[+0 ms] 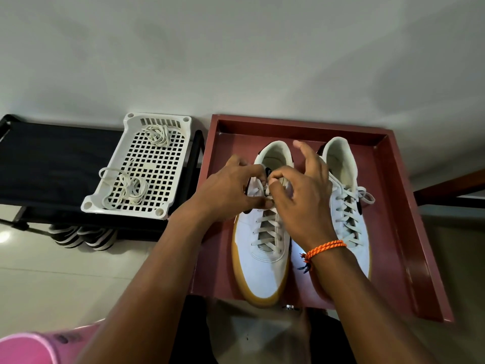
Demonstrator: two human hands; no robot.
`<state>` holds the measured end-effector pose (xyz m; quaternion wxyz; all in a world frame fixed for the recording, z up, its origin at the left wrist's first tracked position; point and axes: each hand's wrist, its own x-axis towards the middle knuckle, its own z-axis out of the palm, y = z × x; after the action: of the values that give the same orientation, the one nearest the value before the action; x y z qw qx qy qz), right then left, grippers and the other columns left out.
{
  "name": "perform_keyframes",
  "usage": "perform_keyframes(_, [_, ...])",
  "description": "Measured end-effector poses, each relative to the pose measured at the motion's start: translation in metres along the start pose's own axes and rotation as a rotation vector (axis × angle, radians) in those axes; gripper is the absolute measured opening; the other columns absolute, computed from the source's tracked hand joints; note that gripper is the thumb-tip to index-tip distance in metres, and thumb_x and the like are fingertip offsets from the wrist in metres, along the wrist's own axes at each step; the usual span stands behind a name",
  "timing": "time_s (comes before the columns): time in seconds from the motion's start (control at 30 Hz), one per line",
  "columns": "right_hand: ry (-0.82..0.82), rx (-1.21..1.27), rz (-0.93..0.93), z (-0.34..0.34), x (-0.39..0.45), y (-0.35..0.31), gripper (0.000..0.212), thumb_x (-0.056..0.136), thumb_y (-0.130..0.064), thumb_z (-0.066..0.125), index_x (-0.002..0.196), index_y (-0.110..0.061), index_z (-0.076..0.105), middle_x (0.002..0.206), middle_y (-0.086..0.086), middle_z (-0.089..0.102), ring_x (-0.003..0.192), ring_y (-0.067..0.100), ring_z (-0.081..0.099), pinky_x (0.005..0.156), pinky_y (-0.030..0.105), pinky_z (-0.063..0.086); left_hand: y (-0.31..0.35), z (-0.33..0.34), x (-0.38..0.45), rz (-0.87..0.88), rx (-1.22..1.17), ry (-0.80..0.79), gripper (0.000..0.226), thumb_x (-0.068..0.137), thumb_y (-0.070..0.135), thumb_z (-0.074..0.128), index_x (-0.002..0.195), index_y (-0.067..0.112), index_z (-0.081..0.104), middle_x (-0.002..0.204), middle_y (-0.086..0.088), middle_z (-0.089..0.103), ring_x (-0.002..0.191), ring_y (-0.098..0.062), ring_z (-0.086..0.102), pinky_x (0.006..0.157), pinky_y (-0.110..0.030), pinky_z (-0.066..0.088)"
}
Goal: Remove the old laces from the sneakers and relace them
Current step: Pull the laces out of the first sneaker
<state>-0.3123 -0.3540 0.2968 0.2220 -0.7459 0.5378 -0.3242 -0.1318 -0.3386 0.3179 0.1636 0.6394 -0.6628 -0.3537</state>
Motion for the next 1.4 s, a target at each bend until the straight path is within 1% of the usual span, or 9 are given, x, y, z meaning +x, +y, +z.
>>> perform_keyframes(0.13, [-0.072, -0.037, 0.052, 0.003, -0.002, 0.000, 0.016, 0.096, -0.036, 0.063, 0.090, -0.027, 0.075, 0.166, -0.008, 0.032, 0.153, 0.014, 0.020, 0.115, 0.042, 0.019, 0.002, 0.001, -0.001, 0.011, 0.031, 0.063, 0.042, 0.079, 0.051, 0.088, 0.113, 0.037, 0.068, 0.118, 0.012, 0.048, 0.087, -0.012, 0.069, 0.089, -0.042, 0.059])
perform_keyframes(0.37, [-0.129, 0.070, 0.091, 0.008, -0.001, 0.005, 0.012, 0.085, -0.031, 0.065, 0.078, -0.028, 0.074, 0.158, -0.016, 0.042, 0.145, 0.018, 0.033, 0.110, 0.062, 0.036, 0.001, 0.002, 0.001, 0.019, 0.041, 0.092, 0.041, 0.079, 0.044, 0.091, 0.112, 0.031, 0.070, 0.115, 0.009, 0.049, 0.088, -0.015, 0.069, 0.083, -0.037, 0.059])
perform_keyframes(0.57, [0.031, 0.299, 0.187, -0.001, 0.009, 0.004, 0.022, 0.080, -0.041, 0.056, 0.068, -0.026, 0.068, 0.125, -0.024, 0.049, 0.126, 0.018, 0.048, 0.102, 0.050, 0.048, -0.003, 0.002, 0.003, -0.014, 0.060, 0.096, 0.057, 0.072, 0.062, 0.089, 0.116, 0.033, 0.067, 0.119, 0.004, 0.050, 0.096, -0.017, 0.064, 0.090, -0.047, 0.058])
perform_keyframes(0.73, [0.036, 0.117, 0.082, -0.001, 0.003, 0.001, 0.023, 0.088, -0.024, 0.052, 0.097, -0.029, 0.072, 0.152, -0.006, 0.041, 0.141, 0.016, 0.035, 0.112, 0.039, 0.037, -0.003, 0.001, 0.001, -0.015, 0.043, 0.098, 0.055, 0.071, 0.062, 0.090, 0.113, 0.034, 0.068, 0.119, 0.005, 0.050, 0.095, -0.015, 0.066, 0.089, -0.046, 0.059])
perform_keyframes(0.87, [-0.084, -0.053, 0.062, 0.006, -0.003, -0.002, 0.016, 0.100, -0.030, 0.058, 0.094, -0.029, 0.072, 0.165, -0.007, 0.033, 0.152, 0.017, 0.021, 0.111, 0.043, 0.019, -0.002, 0.001, 0.001, -0.003, 0.024, 0.113, 0.049, 0.073, 0.052, 0.091, 0.112, 0.032, 0.068, 0.111, 0.006, 0.050, 0.089, -0.016, 0.065, 0.087, -0.047, 0.060])
perform_keyframes(1.07, [-0.094, 0.013, 0.036, 0.011, -0.004, 0.000, 0.012, 0.094, -0.025, 0.064, 0.083, -0.027, 0.069, 0.156, -0.012, 0.041, 0.143, 0.017, 0.034, 0.109, 0.059, 0.033, -0.002, 0.000, 0.001, 0.003, -0.004, 0.117, 0.042, 0.075, 0.045, 0.092, 0.107, 0.033, 0.068, 0.108, 0.011, 0.049, 0.089, -0.014, 0.067, 0.088, -0.047, 0.060])
perform_keyframes(1.17, [-0.014, 0.171, 0.130, 0.009, 0.003, 0.002, 0.021, 0.086, -0.035, 0.058, 0.073, -0.024, 0.070, 0.134, -0.020, 0.050, 0.127, 0.015, 0.046, 0.103, 0.056, 0.042, -0.001, -0.001, 0.001, -0.014, -0.001, 0.104, 0.051, 0.070, 0.055, 0.093, 0.108, 0.034, 0.068, 0.110, 0.006, 0.052, 0.095, -0.016, 0.064, 0.089, -0.048, 0.059])
perform_keyframes(1.27, [0.109, 0.419, 0.277, 0.003, 0.010, 0.004, 0.023, 0.084, -0.031, 0.055, 0.068, -0.023, 0.068, 0.120, -0.012, 0.054, 0.111, 0.014, 0.059, 0.094, 0.045, 0.051, 0.000, -0.001, 0.001, -0.020, -0.002, 0.098, 0.054, 0.068, 0.060, 0.092, 0.110, 0.035, 0.067, 0.112, 0.006, 0.052, 0.098, -0.016, 0.064, 0.091, -0.048, 0.059])
perform_keyframes(1.4, [0.138, 0.233, 0.115, -0.002, 0.005, 0.001, 0.029, 0.086, -0.016, 0.053, 0.091, -0.034, 0.075, 0.140, -0.010, 0.050, 0.131, 0.000, 0.041, 0.108, 0.030, 0.039, 0.000, -0.002, 0.001, -0.034, -0.005, 0.103, 0.053, 0.069, 0.059, 0.093, 0.109, 0.036, 0.067, 0.111, 0.006, 0.052, 0.099, -0.016, 0.063, 0.092, -0.048, 0.059])
